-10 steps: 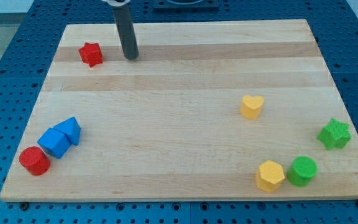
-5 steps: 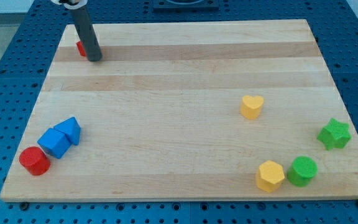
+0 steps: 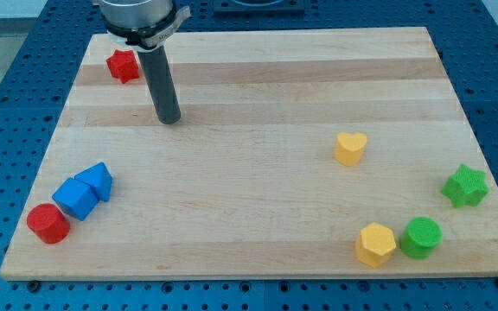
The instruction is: Slightly push the red star towards top left corner
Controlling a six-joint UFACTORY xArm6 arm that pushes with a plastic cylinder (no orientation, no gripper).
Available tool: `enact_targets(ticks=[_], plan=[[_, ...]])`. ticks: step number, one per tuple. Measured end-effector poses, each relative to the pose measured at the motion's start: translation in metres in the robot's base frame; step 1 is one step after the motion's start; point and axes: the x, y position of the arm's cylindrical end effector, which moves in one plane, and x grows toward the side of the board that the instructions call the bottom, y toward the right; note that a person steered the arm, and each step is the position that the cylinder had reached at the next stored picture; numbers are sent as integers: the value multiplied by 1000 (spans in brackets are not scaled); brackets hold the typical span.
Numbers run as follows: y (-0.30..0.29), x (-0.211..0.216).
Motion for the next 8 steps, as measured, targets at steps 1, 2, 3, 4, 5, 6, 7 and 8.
enact_targets(ticks=[1, 2, 3, 4, 5, 6, 7, 8], plan=[[30, 15], [101, 73], [156, 115], [162, 117], [209, 118], [230, 118], [249, 110], [276, 102]])
